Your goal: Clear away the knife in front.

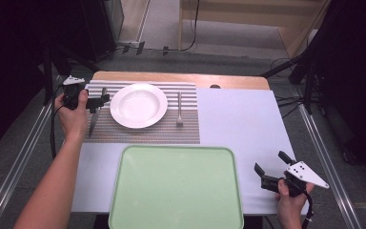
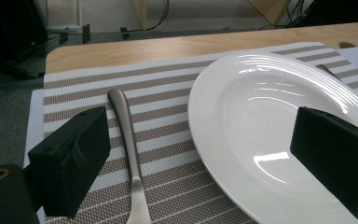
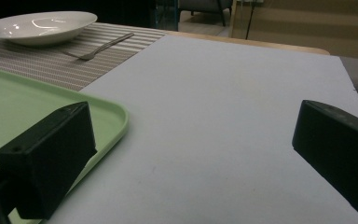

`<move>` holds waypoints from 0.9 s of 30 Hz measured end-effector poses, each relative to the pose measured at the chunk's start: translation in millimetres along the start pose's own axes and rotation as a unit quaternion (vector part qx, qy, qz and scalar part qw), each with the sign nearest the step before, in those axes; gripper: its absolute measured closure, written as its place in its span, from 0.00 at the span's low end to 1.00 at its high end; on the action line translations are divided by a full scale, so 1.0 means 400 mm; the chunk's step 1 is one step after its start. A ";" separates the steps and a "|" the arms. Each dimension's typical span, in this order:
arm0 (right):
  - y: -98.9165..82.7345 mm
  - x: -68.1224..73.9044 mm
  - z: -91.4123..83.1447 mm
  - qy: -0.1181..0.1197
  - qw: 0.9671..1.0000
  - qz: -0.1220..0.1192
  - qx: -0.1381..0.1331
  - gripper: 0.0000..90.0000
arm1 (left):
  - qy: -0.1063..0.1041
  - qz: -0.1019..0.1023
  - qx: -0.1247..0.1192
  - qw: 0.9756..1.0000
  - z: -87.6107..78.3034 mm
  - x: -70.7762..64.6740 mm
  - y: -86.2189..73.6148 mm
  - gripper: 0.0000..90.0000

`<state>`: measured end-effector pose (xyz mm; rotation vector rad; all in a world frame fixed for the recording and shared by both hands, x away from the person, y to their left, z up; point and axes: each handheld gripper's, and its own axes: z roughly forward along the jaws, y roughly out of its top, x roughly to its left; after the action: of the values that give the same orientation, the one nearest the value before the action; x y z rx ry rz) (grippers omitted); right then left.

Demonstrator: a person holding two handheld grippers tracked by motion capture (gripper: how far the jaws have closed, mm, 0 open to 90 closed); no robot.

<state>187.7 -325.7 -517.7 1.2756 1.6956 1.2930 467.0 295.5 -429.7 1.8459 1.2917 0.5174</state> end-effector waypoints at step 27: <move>-0.001 -0.003 0.001 0.002 1.000 0.006 -0.003 0.00 | 0.110 -0.074 0.196 0.972 0.132 0.066 0.045 0.46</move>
<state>188.3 -326.9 -518.1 1.2811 1.6891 1.3076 525.5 296.7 -449.6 2.0296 1.7692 0.4164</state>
